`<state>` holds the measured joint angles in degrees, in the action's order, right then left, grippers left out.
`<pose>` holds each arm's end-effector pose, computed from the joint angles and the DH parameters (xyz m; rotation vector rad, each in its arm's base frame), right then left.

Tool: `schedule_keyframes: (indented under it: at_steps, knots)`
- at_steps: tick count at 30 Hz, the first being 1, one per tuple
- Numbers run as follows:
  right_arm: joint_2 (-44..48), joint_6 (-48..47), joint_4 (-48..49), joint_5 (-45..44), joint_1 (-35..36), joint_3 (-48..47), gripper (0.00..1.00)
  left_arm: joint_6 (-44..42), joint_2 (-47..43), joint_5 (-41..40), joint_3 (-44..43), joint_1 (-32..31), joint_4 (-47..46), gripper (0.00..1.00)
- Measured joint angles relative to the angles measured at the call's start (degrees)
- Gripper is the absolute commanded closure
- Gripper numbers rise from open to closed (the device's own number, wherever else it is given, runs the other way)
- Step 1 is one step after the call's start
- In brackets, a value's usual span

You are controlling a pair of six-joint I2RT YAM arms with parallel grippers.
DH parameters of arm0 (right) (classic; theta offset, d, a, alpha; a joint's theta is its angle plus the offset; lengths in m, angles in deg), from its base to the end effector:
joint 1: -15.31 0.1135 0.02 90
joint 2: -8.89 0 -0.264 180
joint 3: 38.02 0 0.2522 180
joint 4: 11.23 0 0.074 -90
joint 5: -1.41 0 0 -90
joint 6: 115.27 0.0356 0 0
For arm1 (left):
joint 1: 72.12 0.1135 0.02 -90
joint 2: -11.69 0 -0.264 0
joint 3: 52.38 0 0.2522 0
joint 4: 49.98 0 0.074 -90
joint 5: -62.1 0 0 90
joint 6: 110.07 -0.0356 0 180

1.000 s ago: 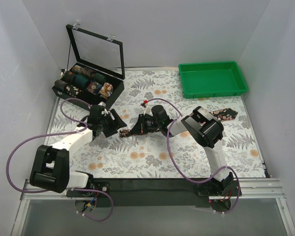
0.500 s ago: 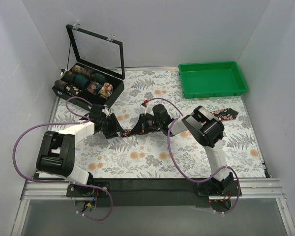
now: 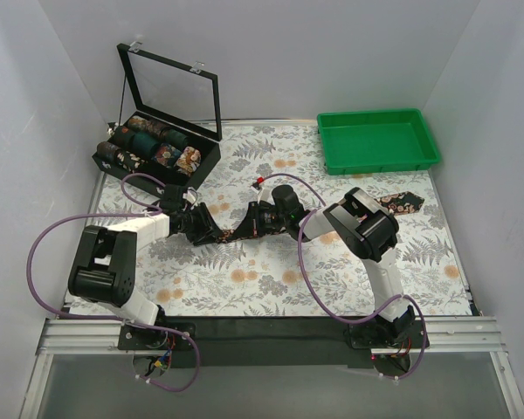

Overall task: Roll the ties
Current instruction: Roll the tie

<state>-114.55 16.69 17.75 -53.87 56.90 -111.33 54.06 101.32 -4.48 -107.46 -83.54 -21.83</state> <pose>0.3033 0.2963 0.1030 -0.4551 2.1579 1.4874 0.2667 -0.0683 0.1397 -1.3954 2.5729 -0.9269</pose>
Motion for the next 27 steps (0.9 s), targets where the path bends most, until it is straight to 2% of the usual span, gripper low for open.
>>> schedule_keyframes:
  at_steps: [12, 15, 19, 20, 27]
  knots:
    - [0.0, -0.2, 0.0, 0.3, -0.2, 0.0, 0.95, 3.5, 1.0, 0.3, 0.0, -0.2, -1.2, 0.64]
    - [0.0, -0.2, 0.0, 0.4, -0.3, 0.0, 0.95, 4.1, 1.1, 0.0, 0.0, -0.4, -1.5, 0.7]
    - [0.0, -0.2, 0.0, 0.4, -0.3, 0.0, 0.95, 4.3, 1.2, -1.5, 0.2, -0.9, -1.1, 0.97]
    - [0.0, -0.2, 0.0, 0.5, -0.3, 0.0, 0.95, 4.3, 1.1, -1.9, 0.2, -1.0, -0.8, 1.0]
    - [1.9, -0.9, -1.6, -0.3, -0.3, 1.4, 0.94, 1.2, -1.7, -8.0, -1.6, -1.9, 5.9, 1.0]
